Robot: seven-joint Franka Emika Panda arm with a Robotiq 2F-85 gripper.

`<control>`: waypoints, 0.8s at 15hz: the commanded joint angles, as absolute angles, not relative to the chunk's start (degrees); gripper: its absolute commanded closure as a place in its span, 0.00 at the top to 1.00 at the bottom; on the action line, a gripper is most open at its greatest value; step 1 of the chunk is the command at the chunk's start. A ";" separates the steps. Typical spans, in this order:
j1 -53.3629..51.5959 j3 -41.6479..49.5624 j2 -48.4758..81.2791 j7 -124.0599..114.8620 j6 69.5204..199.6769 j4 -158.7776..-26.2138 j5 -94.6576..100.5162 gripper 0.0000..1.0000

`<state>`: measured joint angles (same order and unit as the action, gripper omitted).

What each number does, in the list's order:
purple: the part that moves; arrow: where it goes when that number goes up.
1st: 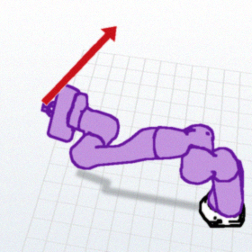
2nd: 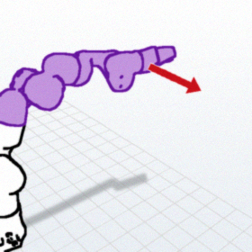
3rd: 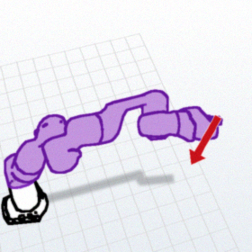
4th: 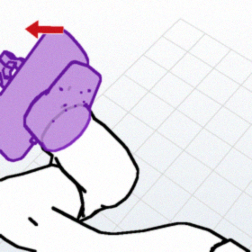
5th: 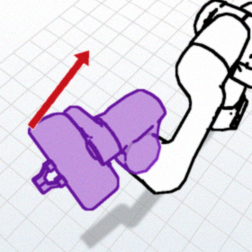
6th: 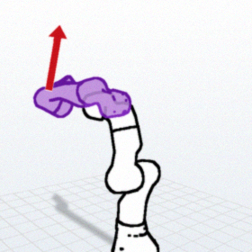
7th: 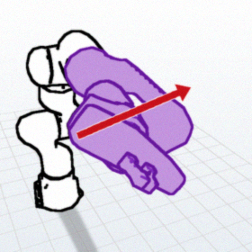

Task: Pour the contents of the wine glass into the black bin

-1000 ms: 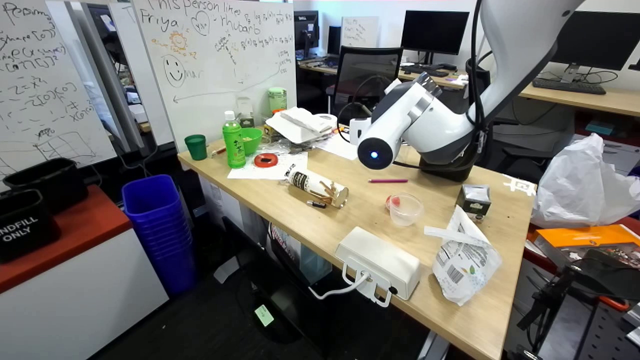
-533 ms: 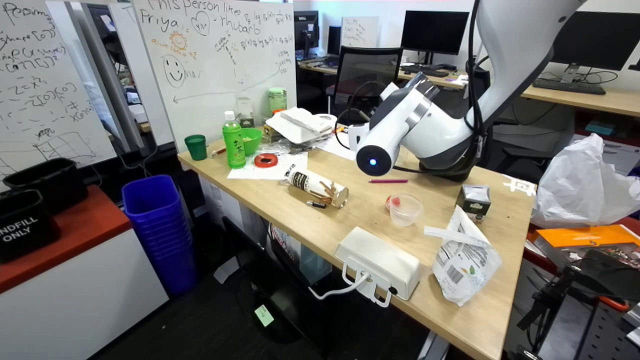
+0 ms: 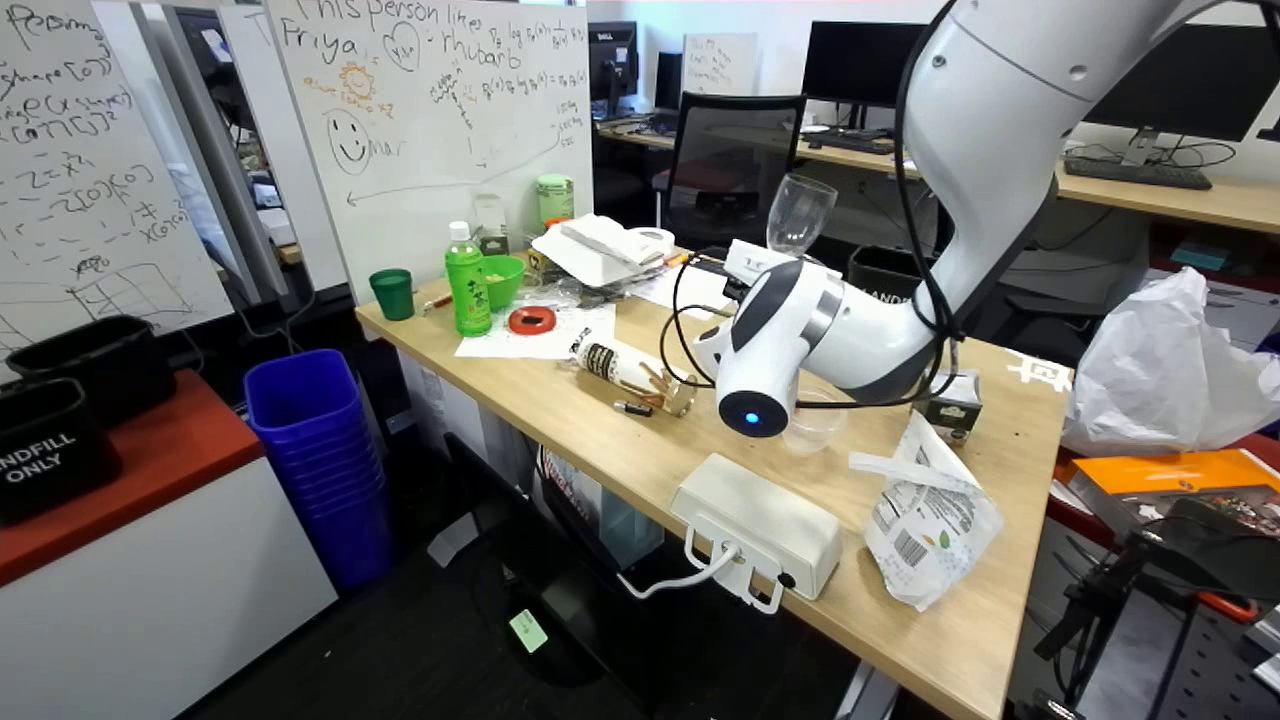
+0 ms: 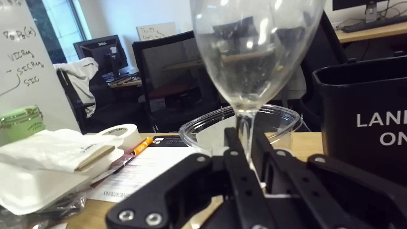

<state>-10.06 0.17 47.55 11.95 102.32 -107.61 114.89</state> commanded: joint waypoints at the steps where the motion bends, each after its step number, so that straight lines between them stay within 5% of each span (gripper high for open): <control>1: -9.91 0.93 48.38 19.68 102.24 -107.24 119.63 0.04; 12: -6.77 0.93 49.21 28.17 109.45 -106.25 120.59 0.04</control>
<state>-8.45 1.81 48.67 27.00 106.64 -107.37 120.47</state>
